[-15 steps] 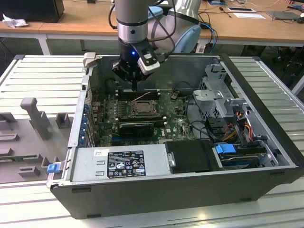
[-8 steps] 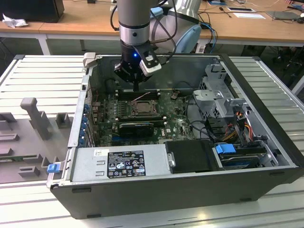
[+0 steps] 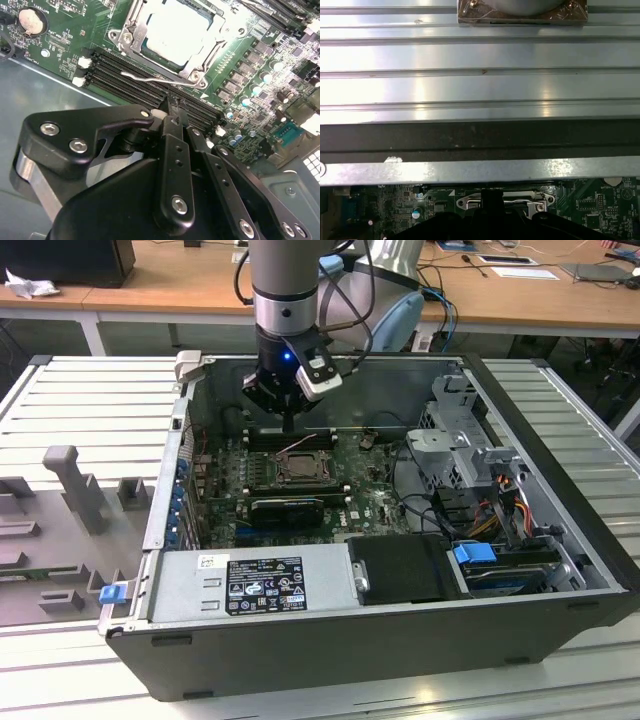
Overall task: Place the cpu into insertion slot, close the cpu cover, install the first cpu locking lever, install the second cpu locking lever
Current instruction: 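Install the first cpu locking lever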
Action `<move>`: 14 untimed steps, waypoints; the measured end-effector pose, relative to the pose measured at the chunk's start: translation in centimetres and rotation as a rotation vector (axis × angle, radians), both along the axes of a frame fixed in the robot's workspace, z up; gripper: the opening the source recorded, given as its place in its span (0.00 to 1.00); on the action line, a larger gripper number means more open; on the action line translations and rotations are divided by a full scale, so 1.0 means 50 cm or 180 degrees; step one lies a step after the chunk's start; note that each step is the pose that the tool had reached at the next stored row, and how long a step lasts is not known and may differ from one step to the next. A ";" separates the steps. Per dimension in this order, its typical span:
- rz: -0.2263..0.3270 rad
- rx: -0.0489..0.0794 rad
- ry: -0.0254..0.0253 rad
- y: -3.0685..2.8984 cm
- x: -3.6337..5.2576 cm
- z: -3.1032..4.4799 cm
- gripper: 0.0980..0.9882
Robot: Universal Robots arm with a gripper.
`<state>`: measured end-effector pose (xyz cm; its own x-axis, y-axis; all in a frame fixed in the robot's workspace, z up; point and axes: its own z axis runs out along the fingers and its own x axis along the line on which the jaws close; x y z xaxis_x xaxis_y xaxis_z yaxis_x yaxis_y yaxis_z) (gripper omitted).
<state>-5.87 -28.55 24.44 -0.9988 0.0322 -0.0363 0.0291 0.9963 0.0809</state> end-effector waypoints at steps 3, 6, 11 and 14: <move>0.0000 0.0002 0.0000 0.000 0.002 0.000 0.01; 0.0000 0.0005 0.0000 0.000 0.004 0.000 0.01; 0.0000 0.0008 0.0000 0.000 0.007 -0.001 0.01; 0.0000 0.0050 0.0000 0.000 0.013 -0.003 0.01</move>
<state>-5.23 -28.57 24.29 -0.9988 0.0327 -0.0358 0.0291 0.9949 0.0965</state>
